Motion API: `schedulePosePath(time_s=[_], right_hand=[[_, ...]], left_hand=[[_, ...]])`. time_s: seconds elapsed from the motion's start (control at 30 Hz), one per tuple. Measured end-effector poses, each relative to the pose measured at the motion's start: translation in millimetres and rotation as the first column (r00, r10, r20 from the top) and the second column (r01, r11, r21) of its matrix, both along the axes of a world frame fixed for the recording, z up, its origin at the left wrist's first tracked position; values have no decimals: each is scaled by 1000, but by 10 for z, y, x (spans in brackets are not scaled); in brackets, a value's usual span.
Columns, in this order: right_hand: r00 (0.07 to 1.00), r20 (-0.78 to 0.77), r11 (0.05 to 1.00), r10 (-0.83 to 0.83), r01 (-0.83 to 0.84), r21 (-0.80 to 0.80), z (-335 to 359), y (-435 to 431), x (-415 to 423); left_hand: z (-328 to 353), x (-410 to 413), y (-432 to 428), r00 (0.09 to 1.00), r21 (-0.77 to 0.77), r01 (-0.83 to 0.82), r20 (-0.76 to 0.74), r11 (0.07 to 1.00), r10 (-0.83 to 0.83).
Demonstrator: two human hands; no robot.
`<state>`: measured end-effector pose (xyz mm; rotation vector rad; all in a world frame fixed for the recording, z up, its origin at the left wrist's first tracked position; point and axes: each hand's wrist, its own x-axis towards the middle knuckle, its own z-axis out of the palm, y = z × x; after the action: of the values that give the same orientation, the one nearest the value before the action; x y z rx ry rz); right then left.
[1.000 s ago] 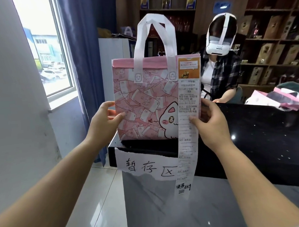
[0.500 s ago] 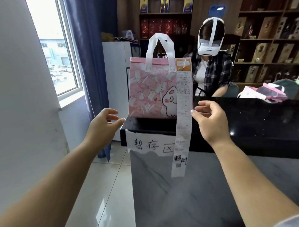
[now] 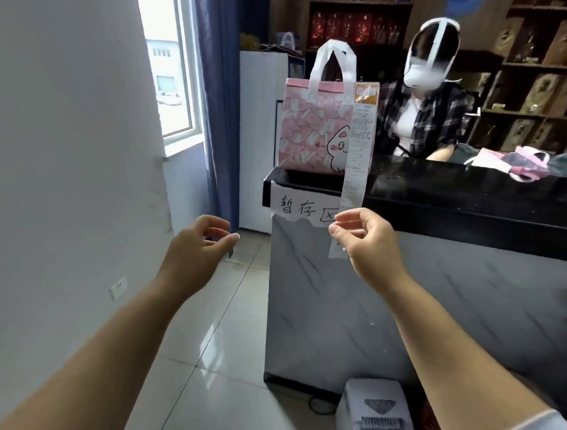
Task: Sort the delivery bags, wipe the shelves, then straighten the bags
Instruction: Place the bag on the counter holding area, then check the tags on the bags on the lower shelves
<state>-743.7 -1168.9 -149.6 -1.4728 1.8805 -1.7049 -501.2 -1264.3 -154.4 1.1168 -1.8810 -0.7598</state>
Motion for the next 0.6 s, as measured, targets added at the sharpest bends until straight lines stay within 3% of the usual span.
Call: schedulePosePath(time_s=[0.27,0.6], right_hand=[[951,-59,951,302,-297,81,-147,733,553],[733,-130,740,668,-636,217,-331,1972,1649]], left_hand=[[-267,655,1427,973,45,-224,-55,974,226],[-532,1663,3619,851,129,-522,13,843,525]])
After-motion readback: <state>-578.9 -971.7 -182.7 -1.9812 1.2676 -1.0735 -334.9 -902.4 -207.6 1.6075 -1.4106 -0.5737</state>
